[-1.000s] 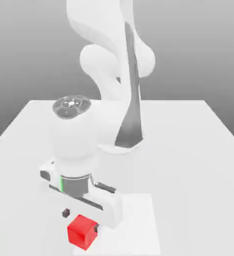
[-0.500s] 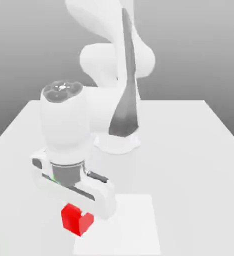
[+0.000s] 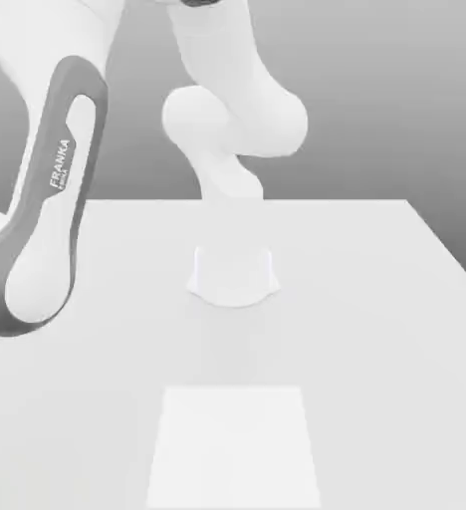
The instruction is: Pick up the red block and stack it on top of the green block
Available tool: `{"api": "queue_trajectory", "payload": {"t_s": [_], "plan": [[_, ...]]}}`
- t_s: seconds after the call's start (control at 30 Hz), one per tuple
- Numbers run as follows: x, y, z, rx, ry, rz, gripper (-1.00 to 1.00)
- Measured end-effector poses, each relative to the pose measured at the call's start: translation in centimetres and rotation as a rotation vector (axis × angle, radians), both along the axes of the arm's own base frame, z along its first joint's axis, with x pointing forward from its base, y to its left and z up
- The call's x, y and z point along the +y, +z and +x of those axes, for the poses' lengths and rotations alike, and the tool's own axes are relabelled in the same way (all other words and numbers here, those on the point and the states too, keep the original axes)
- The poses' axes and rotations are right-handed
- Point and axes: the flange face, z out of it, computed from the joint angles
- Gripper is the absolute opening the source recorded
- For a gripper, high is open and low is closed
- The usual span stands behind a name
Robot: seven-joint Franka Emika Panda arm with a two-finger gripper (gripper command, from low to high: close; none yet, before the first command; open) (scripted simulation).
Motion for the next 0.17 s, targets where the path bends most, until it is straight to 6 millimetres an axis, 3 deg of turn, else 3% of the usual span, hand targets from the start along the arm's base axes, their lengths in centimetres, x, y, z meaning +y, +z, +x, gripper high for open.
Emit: {"api": "queue_trajectory", "payload": {"t_s": [0.1,0.17], "plan": [[0.0,-0.7,0.0,0.001,-0.002,0.000,1.00],[-0.1,1.0,0.0,0.002,-0.003,0.000,1.00]]}}
